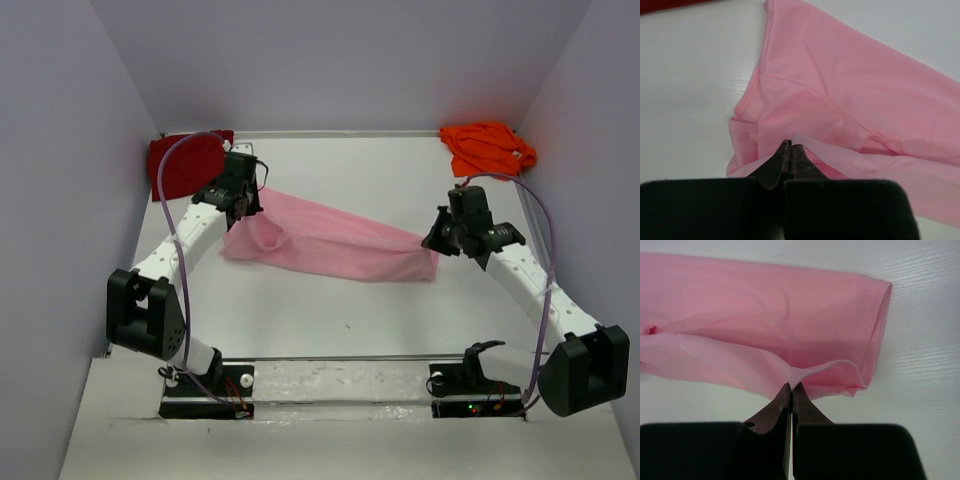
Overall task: Fold and stack the t-shirts
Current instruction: Fold the tshirt
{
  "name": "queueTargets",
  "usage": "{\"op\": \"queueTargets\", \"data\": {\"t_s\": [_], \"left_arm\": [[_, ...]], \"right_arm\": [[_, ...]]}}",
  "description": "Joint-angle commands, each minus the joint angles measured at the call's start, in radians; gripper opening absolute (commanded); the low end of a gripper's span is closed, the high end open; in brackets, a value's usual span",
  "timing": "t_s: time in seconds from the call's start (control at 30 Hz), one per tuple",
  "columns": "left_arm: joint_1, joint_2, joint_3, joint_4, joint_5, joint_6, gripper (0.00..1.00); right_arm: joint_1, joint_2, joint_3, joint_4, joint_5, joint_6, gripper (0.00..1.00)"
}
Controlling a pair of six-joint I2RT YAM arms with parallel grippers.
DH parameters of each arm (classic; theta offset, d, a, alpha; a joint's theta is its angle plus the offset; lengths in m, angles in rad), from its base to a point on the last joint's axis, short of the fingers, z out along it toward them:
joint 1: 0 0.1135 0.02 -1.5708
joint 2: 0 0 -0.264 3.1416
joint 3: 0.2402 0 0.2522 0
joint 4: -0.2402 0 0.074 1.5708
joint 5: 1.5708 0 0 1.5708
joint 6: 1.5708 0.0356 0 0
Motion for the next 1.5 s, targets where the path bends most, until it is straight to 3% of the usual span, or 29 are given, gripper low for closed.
{"op": "queueTargets", "data": {"t_s": [0.0,0.23,0.57,0.6,0.63,0.8,1.0,1.1,1.3,1.47], "left_arm": [[0.004,-0.06,0.008,0.03,0.028,0.011,0.0],[0.004,-0.128,-0.083,0.042,0.083,0.005,0.0],[0.003,-0.171,-0.107,0.04,0.057,0.013,0.0],[0.004,-0.171,-0.103,0.037,0.057,0.013,0.02],[0.004,-0.171,-0.097,0.036,0.054,0.014,0.04],[0.004,-0.181,-0.087,0.045,0.028,0.013,0.08],[0.004,-0.214,-0.095,0.077,0.037,0.005,0.16],[0.003,-0.23,-0.09,0.082,0.03,0.008,0.13],[0.0,-0.315,-0.081,0.062,0.105,-0.013,0.04],[-0.006,-0.384,-0.12,-0.016,0.123,-0.026,0.07]], "right_arm": [[0.009,-0.073,-0.004,0.047,-0.029,-0.011,0.0],[0.009,-0.156,-0.084,-0.013,-0.217,-0.028,0.0],[0.02,-0.318,-0.159,-0.123,-0.28,-0.005,0.0],[0.02,-0.324,-0.15,-0.134,-0.27,-0.01,0.21],[0.02,-0.347,-0.14,-0.144,-0.26,-0.011,0.32],[0.02,-0.369,-0.098,-0.166,-0.187,-0.002,0.56],[0.02,-0.271,-0.06,-0.125,-0.139,-0.024,0.61],[0.02,-0.204,-0.014,-0.086,-0.067,-0.044,0.61],[0.02,0.098,0.054,0.053,-0.032,0.001,0.59],[0.02,0.31,0.153,0.113,0.014,0.007,0.58]]}}
